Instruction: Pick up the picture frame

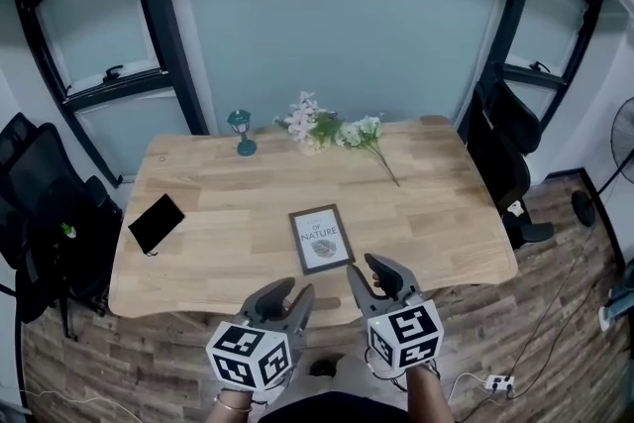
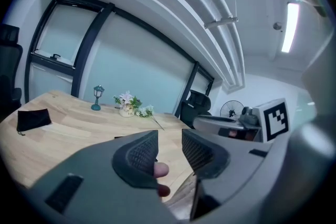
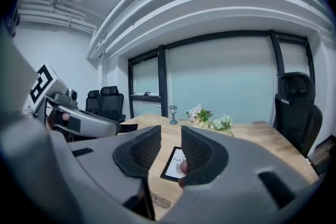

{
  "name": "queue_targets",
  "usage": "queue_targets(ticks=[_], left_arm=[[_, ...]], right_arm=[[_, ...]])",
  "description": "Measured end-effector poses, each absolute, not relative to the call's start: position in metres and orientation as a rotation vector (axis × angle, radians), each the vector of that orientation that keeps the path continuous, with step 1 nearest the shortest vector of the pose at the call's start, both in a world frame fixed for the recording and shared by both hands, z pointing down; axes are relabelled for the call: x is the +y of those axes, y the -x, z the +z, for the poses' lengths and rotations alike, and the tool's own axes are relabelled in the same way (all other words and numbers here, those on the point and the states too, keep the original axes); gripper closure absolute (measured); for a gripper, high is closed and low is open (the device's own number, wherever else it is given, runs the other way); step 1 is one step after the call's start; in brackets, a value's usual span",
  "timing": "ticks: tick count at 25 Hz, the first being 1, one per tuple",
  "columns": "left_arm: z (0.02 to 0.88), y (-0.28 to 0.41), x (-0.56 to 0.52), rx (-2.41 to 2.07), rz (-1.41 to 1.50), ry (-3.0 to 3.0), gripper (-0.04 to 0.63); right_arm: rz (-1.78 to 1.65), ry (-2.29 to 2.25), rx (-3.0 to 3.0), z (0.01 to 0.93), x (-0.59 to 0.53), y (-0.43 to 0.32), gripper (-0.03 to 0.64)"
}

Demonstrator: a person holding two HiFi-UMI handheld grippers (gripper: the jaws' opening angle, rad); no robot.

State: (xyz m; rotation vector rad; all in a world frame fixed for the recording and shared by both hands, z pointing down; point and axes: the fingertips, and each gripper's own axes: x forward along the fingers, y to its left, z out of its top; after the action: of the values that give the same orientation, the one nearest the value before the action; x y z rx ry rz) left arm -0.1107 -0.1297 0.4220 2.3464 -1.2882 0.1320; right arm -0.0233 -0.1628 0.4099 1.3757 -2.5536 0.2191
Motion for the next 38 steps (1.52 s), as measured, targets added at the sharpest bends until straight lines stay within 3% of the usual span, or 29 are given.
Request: queue_targets(ticks=[38], left_arm=[[0.500,0.100,-0.256,-1.335,0.158,-2.177,0.449]], right_arm=[[0.317,-1.140,-2.483,0.505,-0.289,0.018,0.522]])
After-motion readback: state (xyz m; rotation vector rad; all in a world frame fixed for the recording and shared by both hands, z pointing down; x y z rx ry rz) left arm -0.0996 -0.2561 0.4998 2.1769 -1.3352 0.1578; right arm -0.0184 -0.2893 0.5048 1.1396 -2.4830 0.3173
